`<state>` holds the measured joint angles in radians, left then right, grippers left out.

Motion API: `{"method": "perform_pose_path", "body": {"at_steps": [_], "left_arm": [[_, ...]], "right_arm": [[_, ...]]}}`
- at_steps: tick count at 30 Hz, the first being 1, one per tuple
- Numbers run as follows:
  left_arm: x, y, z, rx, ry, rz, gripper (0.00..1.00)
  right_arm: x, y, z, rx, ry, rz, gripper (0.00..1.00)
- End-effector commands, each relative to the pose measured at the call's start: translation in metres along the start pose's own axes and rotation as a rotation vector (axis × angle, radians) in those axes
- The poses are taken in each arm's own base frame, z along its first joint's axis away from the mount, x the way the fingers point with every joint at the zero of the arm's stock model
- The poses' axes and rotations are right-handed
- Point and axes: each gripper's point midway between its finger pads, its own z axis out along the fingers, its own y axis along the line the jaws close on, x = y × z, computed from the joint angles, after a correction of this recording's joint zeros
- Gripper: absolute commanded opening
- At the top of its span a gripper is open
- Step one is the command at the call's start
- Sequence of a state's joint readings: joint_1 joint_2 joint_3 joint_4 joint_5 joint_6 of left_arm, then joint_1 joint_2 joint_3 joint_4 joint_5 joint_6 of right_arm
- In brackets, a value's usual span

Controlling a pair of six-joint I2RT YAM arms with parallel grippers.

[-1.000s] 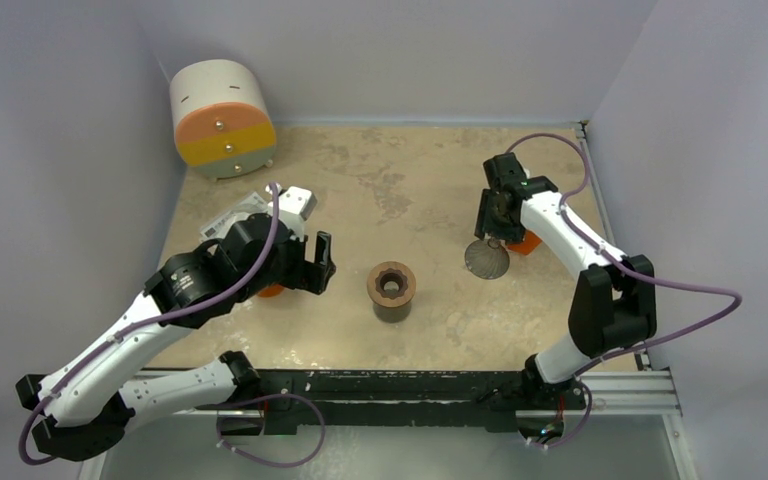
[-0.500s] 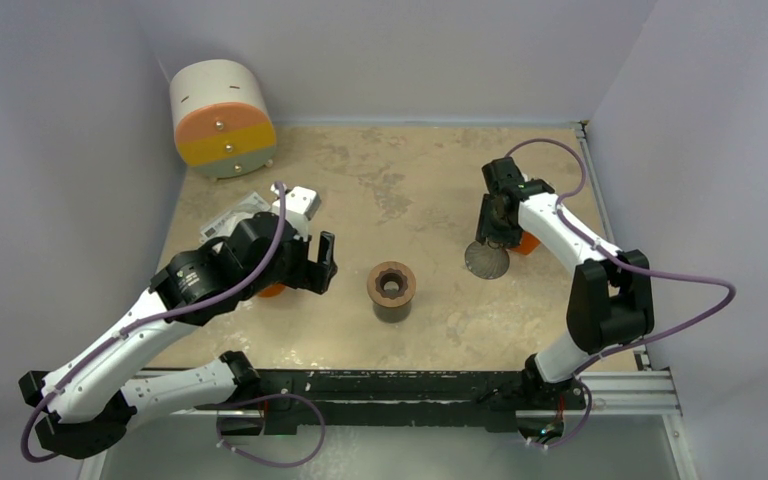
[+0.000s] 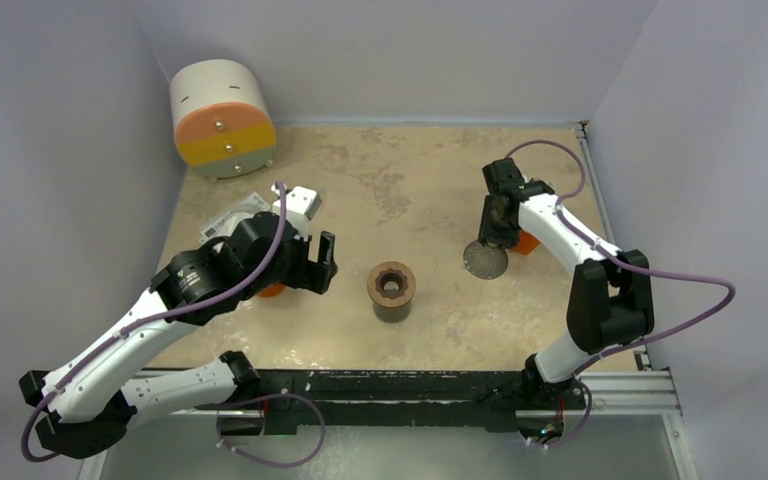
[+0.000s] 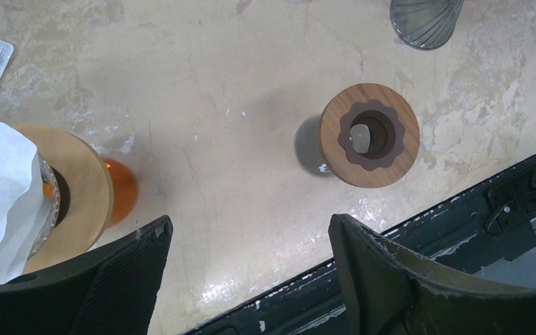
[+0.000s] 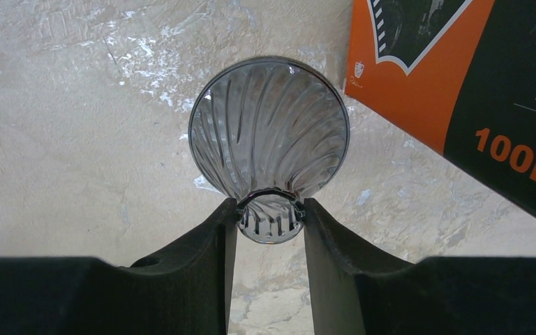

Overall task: Place the coffee filter in the dripper
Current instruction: Pick up the coffee dripper from the center of the board.

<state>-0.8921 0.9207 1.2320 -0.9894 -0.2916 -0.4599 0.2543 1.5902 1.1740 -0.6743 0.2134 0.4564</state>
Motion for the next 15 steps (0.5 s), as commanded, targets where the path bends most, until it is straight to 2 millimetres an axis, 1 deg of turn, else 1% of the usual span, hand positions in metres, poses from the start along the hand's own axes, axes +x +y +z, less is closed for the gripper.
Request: {"method": "perform_pose_path", "body": {"at_steps": [1,4,6,9,11,14,15], "left_arm": [[-0.008,0.001,-0.006,0.007,-0.033,-0.005,0.82],[-0.008,0.001,-0.007,0.008,-0.034,-0.009,0.82],[-0.007,0.001,-0.009,0.011,-0.036,-0.012,0.82],[-0.007,0.000,-0.010,0.017,-0.035,-0.017,0.82],[-0.007,-0.001,-0.010,0.022,-0.034,-0.023,0.82],[-0.006,-0.003,-0.011,0.033,-0.034,-0.034,0.82],[-0.007,-0.003,-0.012,0.035,-0.037,-0.039,0.82]], "right_arm": [[0.003,0.003,-0.007,-0.035,0.001,0.010,0.32],[0.001,0.006,-0.013,-0.059,-0.011,0.015,0.24],[0.000,0.009,-0.017,-0.077,-0.017,0.019,0.21],[-0.008,0.011,-0.025,-0.092,-0.052,0.028,0.16],[-0.012,0.013,-0.032,-0.114,-0.067,0.025,0.11],[-0.017,0.016,-0.047,-0.142,-0.093,0.027,0.01],[-0.019,0.016,-0.053,-0.152,-0.107,0.028,0.00]]}}
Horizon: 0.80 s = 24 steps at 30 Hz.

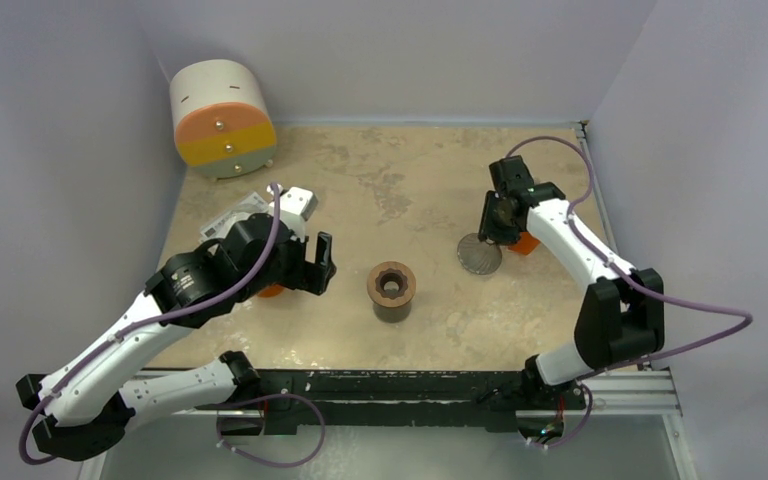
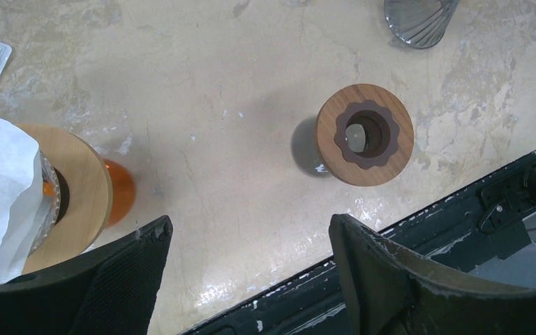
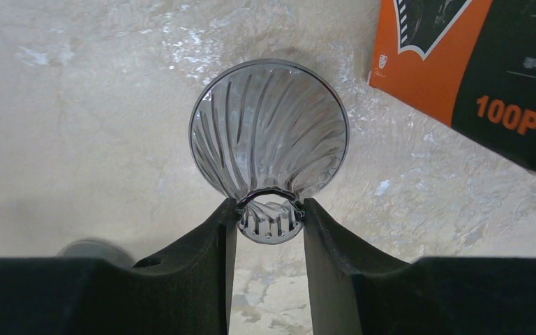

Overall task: Place the coffee filter in the dripper
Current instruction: Pick up the coffee dripper from the center of the board.

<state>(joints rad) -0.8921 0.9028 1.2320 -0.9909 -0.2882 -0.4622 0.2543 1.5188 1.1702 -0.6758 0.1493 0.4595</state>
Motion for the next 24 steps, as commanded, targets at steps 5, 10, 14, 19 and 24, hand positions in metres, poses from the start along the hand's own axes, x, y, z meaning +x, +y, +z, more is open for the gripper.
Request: {"method": "perform_pose_path", "body": {"at_steps": [5,10,14,19,24], "left_arm": [[-0.007,-0.009,-0.008,0.050,-0.024,-0.060,0.85],[-0.009,-0.016,-0.009,0.081,-0.028,-0.091,0.87],[-0.011,-0.025,-0.010,0.131,-0.033,-0.122,0.87],[-0.019,-0.051,-0.016,0.257,-0.044,-0.203,0.87],[-0.029,-0.088,-0.023,0.452,-0.049,-0.311,0.85]], "right_arm": [[-0.032,0.020,-0.068,-0.156,-0.157,0.003,0.00],[-0.046,0.034,-0.115,-0.282,-0.263,-0.011,0.00],[-0.052,0.051,-0.155,-0.423,-0.334,-0.024,0.00],[-0.049,0.086,-0.207,-0.688,-0.390,-0.057,0.00],[-0.033,0.119,-0.246,-0.891,-0.433,-0.095,0.00]]}}
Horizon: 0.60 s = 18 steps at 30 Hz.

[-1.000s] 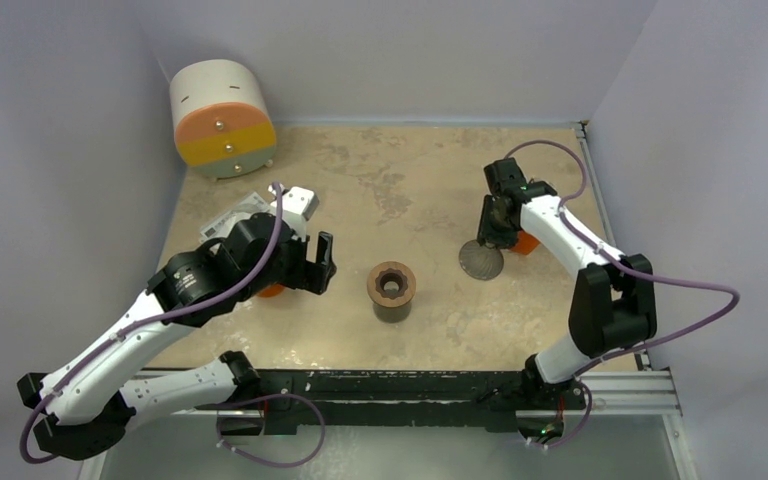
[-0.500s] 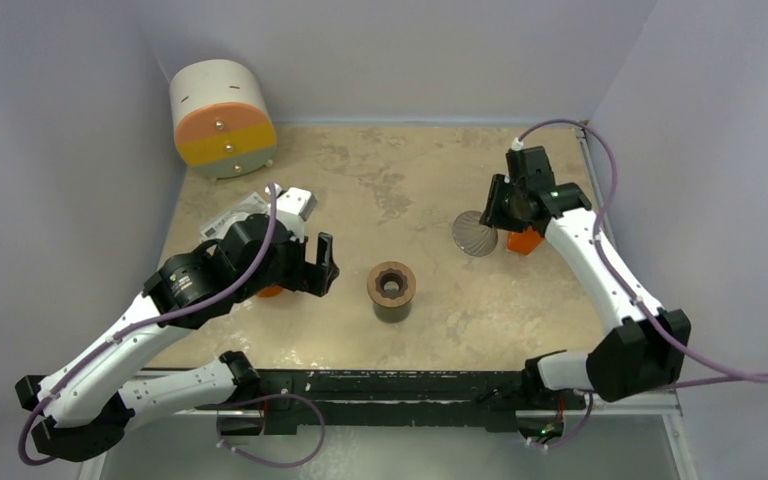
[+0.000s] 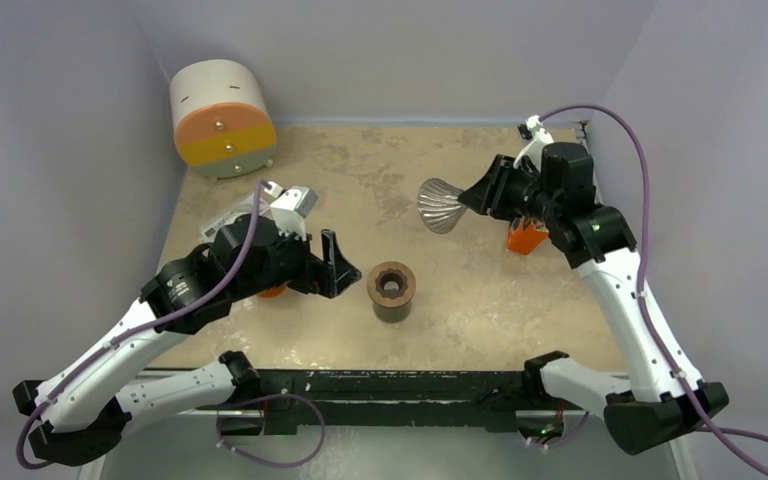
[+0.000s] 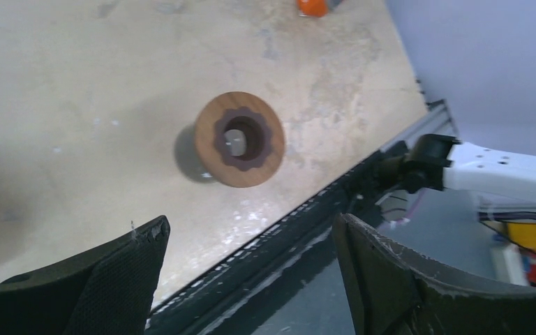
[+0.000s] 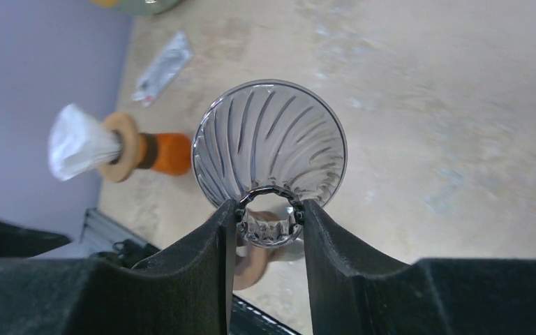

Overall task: Place the coffee filter in the dripper
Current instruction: Pick up the coffee dripper from the center of the board.

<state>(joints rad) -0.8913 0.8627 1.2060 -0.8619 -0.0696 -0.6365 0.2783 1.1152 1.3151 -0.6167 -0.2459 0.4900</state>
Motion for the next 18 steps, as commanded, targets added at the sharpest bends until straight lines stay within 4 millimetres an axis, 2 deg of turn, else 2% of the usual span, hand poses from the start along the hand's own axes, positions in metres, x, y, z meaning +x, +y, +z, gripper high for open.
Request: {"method": "perform_pose_path", "body": {"at_steps": [1,6,18], "left_arm": [[-0.012,-0.045,0.000,0.213,-0.028,-0.126,0.85],[-0.022,-0.061,-0.001,0.295,-0.066,-0.192,0.84],[-0.045,-0.075,-0.008,0.369,-0.163,-0.249,0.78]], "right_arm": [[-0.008,0.072,-0.020,-0.288,-0.076,-0.044,0.00],[0.004,0.113,-0.027,-0.432,-0.104,-0.052,0.00],[0.008,0.149,-0.048,-0.629,-0.178,0.007,0.00]]}}
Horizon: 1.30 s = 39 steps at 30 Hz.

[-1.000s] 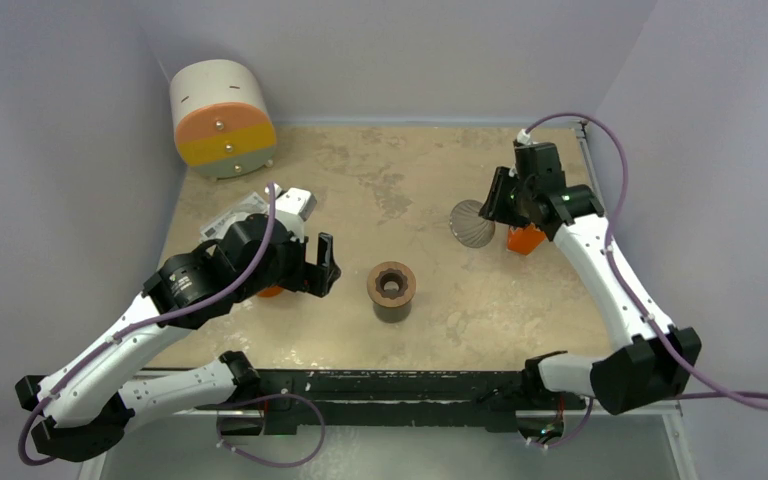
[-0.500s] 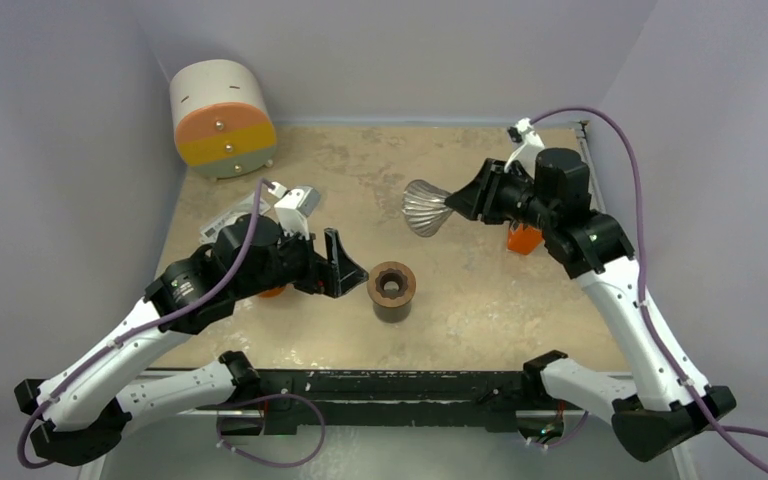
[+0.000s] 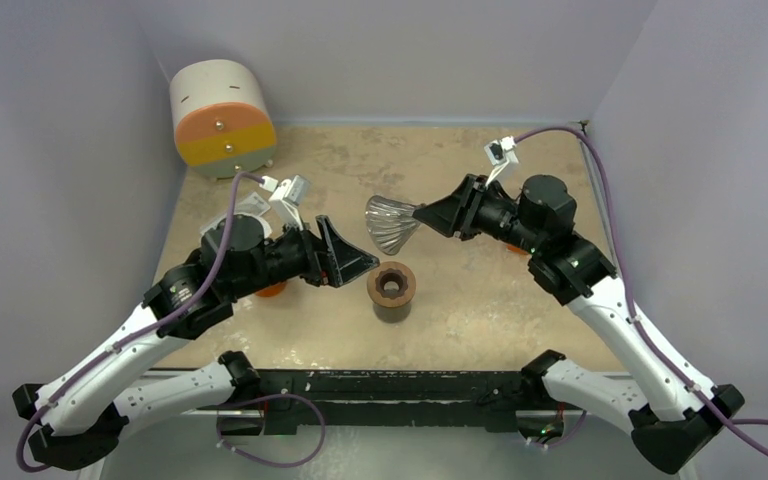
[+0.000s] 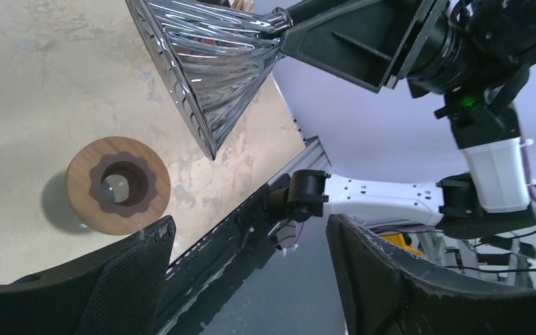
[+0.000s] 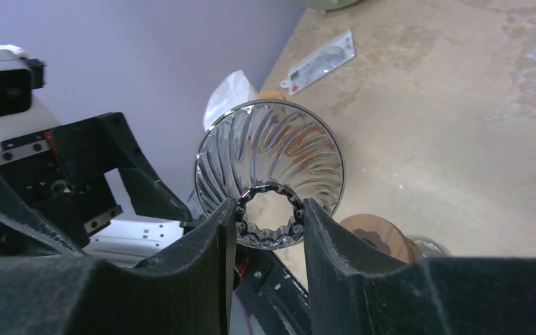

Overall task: Place the coffee filter in the dripper
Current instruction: Pick up the coffee dripper from the center of the board.

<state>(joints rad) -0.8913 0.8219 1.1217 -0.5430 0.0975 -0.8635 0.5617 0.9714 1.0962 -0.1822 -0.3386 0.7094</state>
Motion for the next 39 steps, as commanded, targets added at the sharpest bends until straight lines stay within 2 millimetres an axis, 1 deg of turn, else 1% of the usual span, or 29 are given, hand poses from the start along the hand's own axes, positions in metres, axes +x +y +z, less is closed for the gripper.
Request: {"method": "perform_pose_path", "body": {"at_steps": [1,5,8,15,21,23,26,33,35,39], "left_arm": [[-0.014,-0.017,0.001,0.073,-0.059,-0.026,0.77],[-0.018,-0.020,0.004,0.081,-0.072,-0.032,0.75],[-0.022,-0.025,0.005,0.103,-0.092,-0.037,0.73],[-0.035,-0.037,0.011,0.158,-0.141,-0.044,0.65],[-0.039,-0.041,0.017,0.172,-0.154,-0.040,0.56],[-0.040,-0.040,0.018,0.167,-0.157,-0.042,0.51],[-0.041,-0.040,0.020,0.170,-0.161,-0.044,0.40],[-0.042,-0.044,0.023,0.182,-0.160,-0.047,0.10],[-0.043,-0.044,0.024,0.184,-0.161,-0.047,0.00],[-0.044,-0.044,0.024,0.182,-0.165,-0.046,0.00]], "right_arm": [[-0.031,0.049,-0.013,-0.177,-0.139,-0.021,0.00],[-0.036,0.059,-0.016,-0.218,-0.169,0.002,0.00],[-0.038,0.064,-0.016,-0.239,-0.187,0.020,0.00],[-0.037,0.071,-0.017,-0.279,-0.204,0.066,0.00],[-0.036,0.073,-0.021,-0.291,-0.217,0.079,0.00],[-0.037,0.074,-0.023,-0.291,-0.224,0.078,0.00],[-0.037,0.074,-0.025,-0.293,-0.229,0.080,0.00],[-0.036,0.074,-0.027,-0.294,-0.229,0.082,0.00],[-0.035,0.073,-0.027,-0.293,-0.228,0.082,0.00],[-0.031,0.068,-0.026,-0.278,-0.221,0.085,0.00]]}}
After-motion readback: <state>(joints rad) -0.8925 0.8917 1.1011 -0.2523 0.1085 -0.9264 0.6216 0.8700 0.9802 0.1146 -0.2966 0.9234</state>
